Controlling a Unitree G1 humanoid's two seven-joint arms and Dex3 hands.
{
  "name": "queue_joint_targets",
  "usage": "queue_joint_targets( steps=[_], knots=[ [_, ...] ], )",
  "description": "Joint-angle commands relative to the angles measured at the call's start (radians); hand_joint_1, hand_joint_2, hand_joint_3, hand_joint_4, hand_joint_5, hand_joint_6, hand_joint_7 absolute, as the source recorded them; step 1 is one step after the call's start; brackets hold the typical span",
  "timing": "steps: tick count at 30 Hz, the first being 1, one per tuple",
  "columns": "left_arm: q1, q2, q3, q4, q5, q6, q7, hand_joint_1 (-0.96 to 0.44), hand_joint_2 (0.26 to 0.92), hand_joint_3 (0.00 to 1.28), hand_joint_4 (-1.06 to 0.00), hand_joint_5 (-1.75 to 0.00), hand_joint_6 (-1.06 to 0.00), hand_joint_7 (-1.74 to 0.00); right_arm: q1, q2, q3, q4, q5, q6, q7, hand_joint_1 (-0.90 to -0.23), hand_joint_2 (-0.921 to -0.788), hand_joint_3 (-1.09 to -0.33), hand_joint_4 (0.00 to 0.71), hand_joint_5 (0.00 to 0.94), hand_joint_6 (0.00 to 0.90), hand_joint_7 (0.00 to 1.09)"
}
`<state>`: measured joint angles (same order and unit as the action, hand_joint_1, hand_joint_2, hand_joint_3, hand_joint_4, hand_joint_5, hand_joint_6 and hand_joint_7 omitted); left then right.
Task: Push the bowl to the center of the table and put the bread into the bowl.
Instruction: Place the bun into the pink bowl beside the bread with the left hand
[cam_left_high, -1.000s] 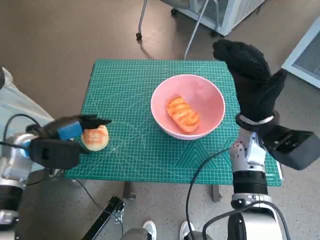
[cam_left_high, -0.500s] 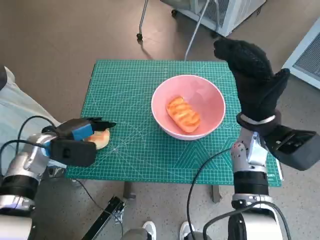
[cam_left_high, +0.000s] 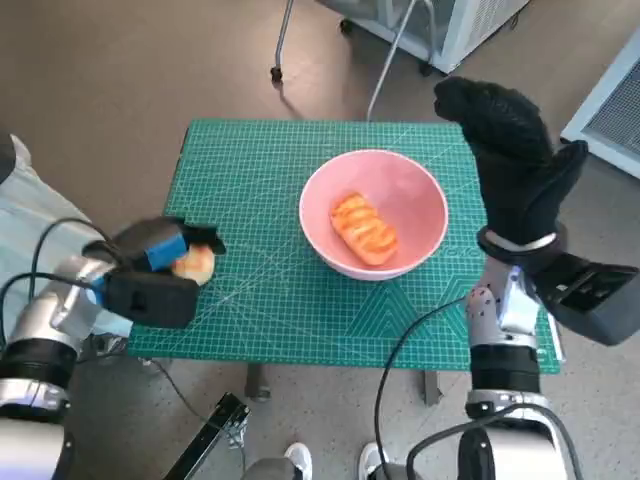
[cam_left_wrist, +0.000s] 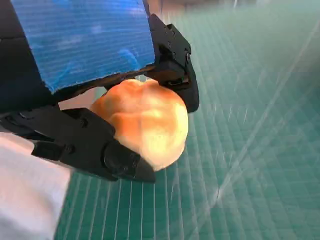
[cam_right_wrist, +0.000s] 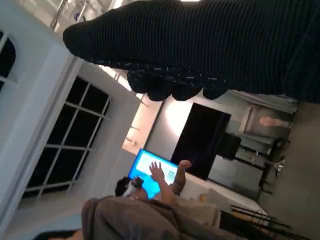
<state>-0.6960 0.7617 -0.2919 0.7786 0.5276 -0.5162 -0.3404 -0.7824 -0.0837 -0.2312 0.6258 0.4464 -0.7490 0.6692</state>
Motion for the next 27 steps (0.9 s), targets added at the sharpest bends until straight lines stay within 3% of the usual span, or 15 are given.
queue_joint_targets(
  steps=[1,8,16,27],
  knots=[
    [-0.019,0.025,0.080,-0.141,-0.089,0.018,-0.031,0.00,0.920,0.11,-0.62,-1.26,-0.61,-1.17,0.009,-0.007,0.001,0.017,-0.002,0.009,0.008,-0.673,-0.921,-0.706,0.315,0.001,-0.001,0.80],
    [-0.104,-0.023,0.125,-0.283,-0.155,0.036,-0.056,0.00,0.920,0.11,-0.62,-1.23,-0.61,-1.20,-0.003,-0.009,0.004,0.033,-0.008,0.008,0.009,-0.671,-0.921,-0.707,0.315,0.001,-0.001,0.80],
    [-0.243,-0.151,0.083,-0.338,-0.135,0.067,-0.048,0.00,0.920,0.10,-0.63,-1.19,-0.60,-1.23,-0.015,-0.010,0.007,0.049,-0.020,0.002,0.004,-0.664,-0.921,-0.712,0.313,0.000,-0.001,0.80],
    [-0.389,-0.364,-0.026,-0.153,-0.063,0.025,0.024,0.00,0.920,0.10,-0.64,-1.18,-0.60,-1.24,-0.013,-0.008,0.012,0.042,-0.031,0.002,-0.003,-0.655,-0.921,-0.716,0.314,0.001,-0.001,0.78]
  ],
)
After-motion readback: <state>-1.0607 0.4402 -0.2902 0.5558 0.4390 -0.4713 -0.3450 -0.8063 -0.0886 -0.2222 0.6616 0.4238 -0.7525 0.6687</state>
